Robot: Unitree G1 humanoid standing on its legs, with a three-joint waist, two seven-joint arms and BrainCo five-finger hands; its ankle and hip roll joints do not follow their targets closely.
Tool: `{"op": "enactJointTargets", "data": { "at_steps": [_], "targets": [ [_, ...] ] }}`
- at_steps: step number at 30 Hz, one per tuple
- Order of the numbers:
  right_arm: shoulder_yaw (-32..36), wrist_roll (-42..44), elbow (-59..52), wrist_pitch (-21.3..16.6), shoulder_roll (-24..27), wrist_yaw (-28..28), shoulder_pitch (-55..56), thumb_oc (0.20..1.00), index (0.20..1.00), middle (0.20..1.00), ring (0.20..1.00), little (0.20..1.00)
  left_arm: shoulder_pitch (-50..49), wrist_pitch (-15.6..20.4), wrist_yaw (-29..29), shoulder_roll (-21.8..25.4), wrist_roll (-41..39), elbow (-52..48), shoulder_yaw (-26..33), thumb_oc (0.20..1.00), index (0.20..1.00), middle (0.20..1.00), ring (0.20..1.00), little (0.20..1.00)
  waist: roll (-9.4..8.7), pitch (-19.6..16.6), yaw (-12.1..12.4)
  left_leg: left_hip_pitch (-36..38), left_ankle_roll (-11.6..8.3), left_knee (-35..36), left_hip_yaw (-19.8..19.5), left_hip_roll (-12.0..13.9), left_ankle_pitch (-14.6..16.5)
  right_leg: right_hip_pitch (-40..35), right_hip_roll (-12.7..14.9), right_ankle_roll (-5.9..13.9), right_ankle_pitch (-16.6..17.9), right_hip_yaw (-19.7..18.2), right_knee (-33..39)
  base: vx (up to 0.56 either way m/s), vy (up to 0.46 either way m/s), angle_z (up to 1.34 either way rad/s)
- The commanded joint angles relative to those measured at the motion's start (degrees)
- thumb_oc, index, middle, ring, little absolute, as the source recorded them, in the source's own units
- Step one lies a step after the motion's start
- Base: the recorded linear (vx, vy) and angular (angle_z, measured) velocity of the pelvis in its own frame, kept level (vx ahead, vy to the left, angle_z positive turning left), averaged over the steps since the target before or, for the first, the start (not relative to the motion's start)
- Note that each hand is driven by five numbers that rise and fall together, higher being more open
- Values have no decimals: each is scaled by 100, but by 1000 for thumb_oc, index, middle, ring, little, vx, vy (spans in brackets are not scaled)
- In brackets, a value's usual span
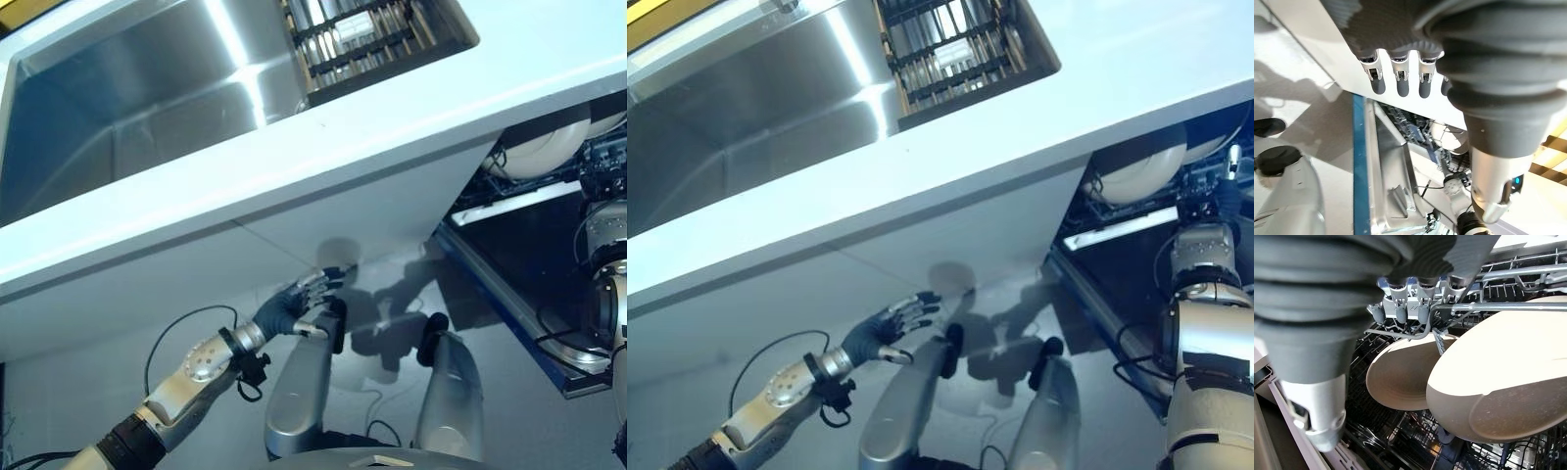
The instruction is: Pick up plates and place into dishwasher.
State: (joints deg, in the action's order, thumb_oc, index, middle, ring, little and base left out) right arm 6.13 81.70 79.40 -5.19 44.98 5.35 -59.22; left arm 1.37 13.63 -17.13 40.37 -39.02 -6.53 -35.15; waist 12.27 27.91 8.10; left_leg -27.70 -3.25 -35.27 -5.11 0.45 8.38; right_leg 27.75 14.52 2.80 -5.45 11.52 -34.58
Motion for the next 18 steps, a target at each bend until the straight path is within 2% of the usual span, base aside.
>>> {"op": "enactJointTargets", "data": {
  "at_steps": [1, 11, 13, 18],
  "targets": [
    [-121, 214, -484, 35, 19, 617, -344, 1000, 1000, 1000, 1000, 1000, -114, 21, -158, 171, -42, -575, 324, 1000, 1000, 1000, 1000, 1000, 46, -308, 301, -464, 28, 461, 54, 223, -408, -43, -173, -32, -348, 124, -133, -26, -34, 5],
    [-140, 302, -371, -7, 339, 668, -620, 1000, 1000, 1000, 1000, 1000, -258, -98, -418, 345, -386, -775, 749, 1000, 1000, 1000, 1000, 1000, 88, -359, 524, -482, -47, 1043, 3, 303, -823, 27, -191, -91, -337, 436, -41, -4, -21, 16],
    [-110, 293, -389, -18, 361, 662, -613, 1000, 1000, 1000, 1000, 1000, -275, -134, -443, 383, -404, -802, 845, 1000, 1000, 1000, 1000, 1000, 52, -398, 554, -467, -70, 1075, -21, 315, -736, 14, -212, -65, -442, 437, -64, 86, -77, 16],
    [-125, 228, -399, -125, 355, 500, -675, 1000, 1000, 1000, 1000, 1000, -300, -182, -460, 459, -394, -857, 954, 1000, 1000, 1000, 1000, 1000, -27, -393, 661, -570, -123, 1225, -86, 386, -956, 63, -264, -90, -393, 574, -58, 28, -95, 24]
  ]
}}
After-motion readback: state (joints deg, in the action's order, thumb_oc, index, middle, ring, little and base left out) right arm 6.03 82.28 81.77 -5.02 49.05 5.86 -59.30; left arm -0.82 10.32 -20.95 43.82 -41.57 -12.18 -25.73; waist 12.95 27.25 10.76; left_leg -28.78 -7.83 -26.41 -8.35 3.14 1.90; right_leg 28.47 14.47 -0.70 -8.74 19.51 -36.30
